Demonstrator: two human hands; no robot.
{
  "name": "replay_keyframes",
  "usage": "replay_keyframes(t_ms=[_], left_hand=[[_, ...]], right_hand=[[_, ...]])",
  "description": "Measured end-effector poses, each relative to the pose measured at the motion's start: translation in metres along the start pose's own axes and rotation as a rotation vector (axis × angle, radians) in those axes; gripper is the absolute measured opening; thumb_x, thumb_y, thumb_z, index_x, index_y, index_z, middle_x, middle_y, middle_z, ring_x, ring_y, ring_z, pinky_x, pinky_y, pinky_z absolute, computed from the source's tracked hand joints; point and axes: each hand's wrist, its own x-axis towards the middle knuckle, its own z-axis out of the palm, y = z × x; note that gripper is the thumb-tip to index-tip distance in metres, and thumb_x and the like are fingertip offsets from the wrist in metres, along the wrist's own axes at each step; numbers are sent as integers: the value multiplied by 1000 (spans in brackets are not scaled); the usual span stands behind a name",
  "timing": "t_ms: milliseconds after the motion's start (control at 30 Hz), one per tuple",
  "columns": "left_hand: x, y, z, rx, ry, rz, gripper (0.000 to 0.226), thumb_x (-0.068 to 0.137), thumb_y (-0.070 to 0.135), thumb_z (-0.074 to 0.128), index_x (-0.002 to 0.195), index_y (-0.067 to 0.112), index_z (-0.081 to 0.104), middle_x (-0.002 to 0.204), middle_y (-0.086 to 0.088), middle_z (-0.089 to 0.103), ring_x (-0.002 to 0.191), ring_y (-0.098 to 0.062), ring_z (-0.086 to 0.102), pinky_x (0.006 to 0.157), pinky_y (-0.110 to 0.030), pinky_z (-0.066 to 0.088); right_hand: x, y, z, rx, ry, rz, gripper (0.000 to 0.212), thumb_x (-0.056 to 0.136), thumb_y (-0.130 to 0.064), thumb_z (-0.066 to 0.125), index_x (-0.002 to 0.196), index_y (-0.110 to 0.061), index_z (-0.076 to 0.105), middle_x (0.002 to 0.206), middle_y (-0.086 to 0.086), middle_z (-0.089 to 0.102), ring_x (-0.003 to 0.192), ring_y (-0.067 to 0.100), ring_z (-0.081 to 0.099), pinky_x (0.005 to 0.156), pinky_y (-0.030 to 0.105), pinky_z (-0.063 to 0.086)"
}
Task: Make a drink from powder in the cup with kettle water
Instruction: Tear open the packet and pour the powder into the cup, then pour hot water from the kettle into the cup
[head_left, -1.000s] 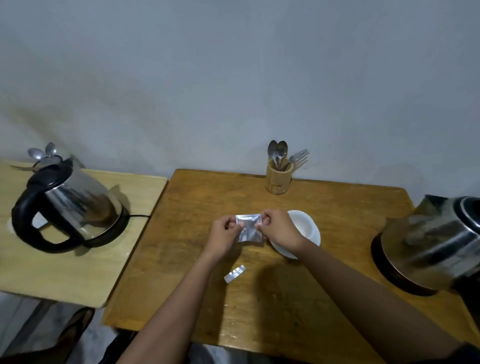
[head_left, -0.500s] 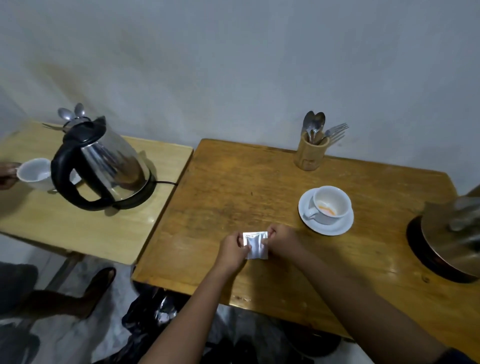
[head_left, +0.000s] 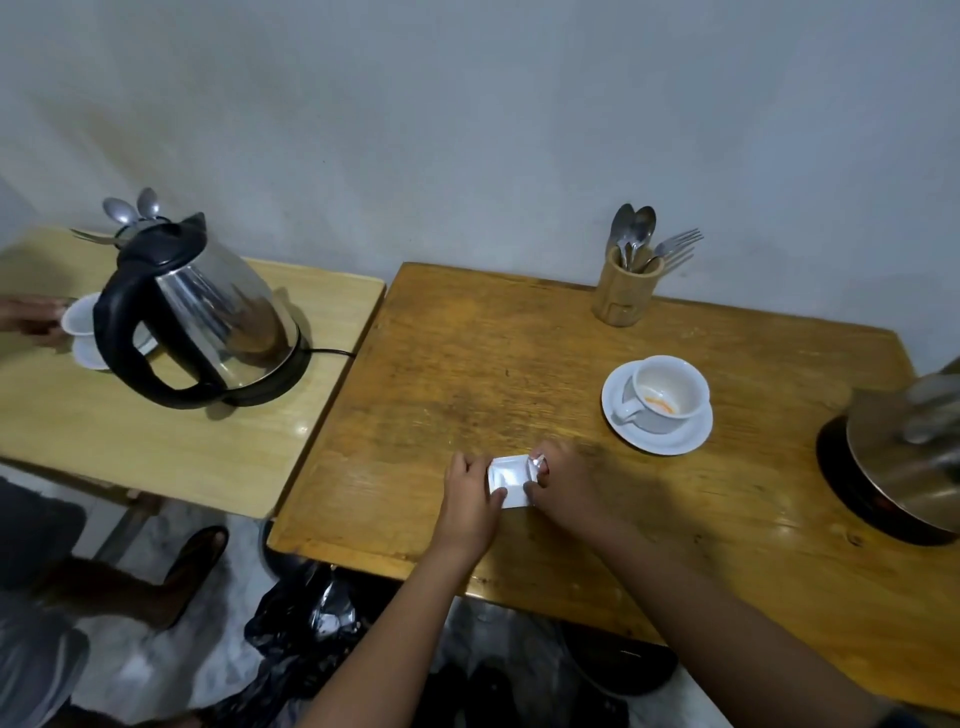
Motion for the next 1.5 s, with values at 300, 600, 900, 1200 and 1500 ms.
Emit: replay_keyframes(t_ms=[300, 600, 900, 1200, 1500], left_hand=[[-9, -5, -2, 94, 20, 104, 42, 92, 20, 45, 133, 12, 44, 131, -6, 39, 123, -19, 34, 95, -20, 27], [20, 63, 4, -12, 80, 164, 28, 94, 17, 45, 116, 5, 57, 119, -16, 52, 114, -30, 47, 91, -32, 37], [44, 147, 51, -185, -8, 150, 36, 98, 20, 37, 124, -2, 51, 127, -23, 52, 117, -35, 50, 99, -38, 39], [65, 148, 95, -204, 62, 132, 32, 98, 11, 34, 97, -8, 60, 101, -28, 61, 94, -39, 55, 76, -36, 38], [59, 150, 115, -216, 205, 103, 34, 100, 15, 29, 102, -6, 57, 106, -27, 59, 98, -40, 54, 80, -40, 40]], right_hand=[[-14, 4, -10, -35, -55, -99, 43, 85, -5, 57, 127, -9, 52, 126, 12, 48, 113, 25, 51, 87, 23, 37], [-23, 4, -109, 204, 212, -142, 28, 89, -8, 50, 115, -7, 61, 100, 6, 64, 88, 13, 56, 73, 13, 40], [-64, 55, -279, 282, 873, -128, 18, 91, -12, 54, 106, -10, 65, 99, 4, 67, 90, 13, 60, 68, 9, 44], [-139, 174, -358, 370, 1401, 353, 27, 95, -17, 44, 115, -8, 60, 120, 13, 61, 114, 26, 52, 96, 30, 38], [-156, 216, -341, 786, 1107, 548, 41, 99, -36, 37, 96, -4, 63, 85, 17, 58, 99, 20, 60, 76, 23, 40]])
